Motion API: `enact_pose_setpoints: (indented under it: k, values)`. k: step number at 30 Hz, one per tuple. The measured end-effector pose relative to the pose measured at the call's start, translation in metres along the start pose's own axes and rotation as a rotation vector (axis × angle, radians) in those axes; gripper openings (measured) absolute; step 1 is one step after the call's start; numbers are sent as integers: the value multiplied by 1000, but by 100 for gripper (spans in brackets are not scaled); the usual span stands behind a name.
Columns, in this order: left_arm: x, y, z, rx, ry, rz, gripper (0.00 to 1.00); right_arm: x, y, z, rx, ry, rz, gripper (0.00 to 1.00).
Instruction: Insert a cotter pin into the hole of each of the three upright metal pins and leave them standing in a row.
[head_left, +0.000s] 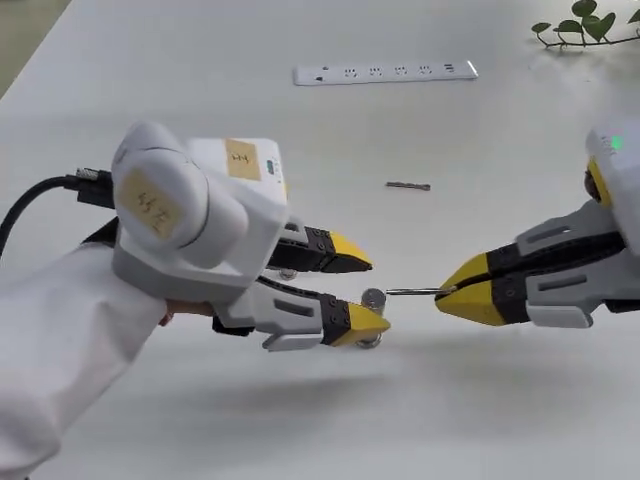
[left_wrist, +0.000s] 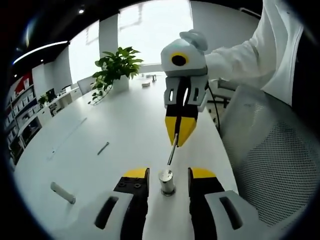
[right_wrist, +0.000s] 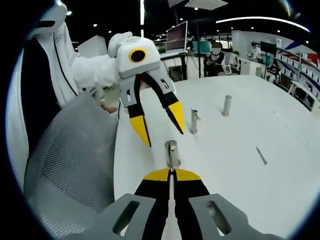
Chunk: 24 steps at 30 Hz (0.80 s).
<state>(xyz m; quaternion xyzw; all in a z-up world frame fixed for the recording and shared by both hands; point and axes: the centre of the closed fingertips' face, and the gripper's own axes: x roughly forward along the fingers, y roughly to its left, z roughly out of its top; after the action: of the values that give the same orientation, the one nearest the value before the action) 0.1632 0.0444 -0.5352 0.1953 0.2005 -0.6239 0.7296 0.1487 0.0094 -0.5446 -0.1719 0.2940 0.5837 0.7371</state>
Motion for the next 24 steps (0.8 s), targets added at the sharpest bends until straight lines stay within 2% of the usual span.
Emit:
enact_pose_setpoints:
  k: [5, 9, 14, 15, 19, 24]
  values:
    - [6, 6, -9, 2, 33, 18, 18, 3, -3, -10, -17, 35, -14, 0]
    - [7, 4, -11, -4, 38, 4, 22, 5, -2, -9, -15, 28, -9, 0]
    - [10, 4, -16, -25, 42, -2, 15, 8, -3, -7, -13, 20, -7, 0]
    - [10, 4, -17, -30, 47, -7, 11, 9, -3, -8, -16, 24, -4, 0]
    - [10, 4, -19, -40, 52, -5, 10, 10, -3, -9, -24, 33, 1, 0]
    - [10, 4, -19, -46, 48, -6, 10, 10, -5, -7, -16, 19, -6, 0]
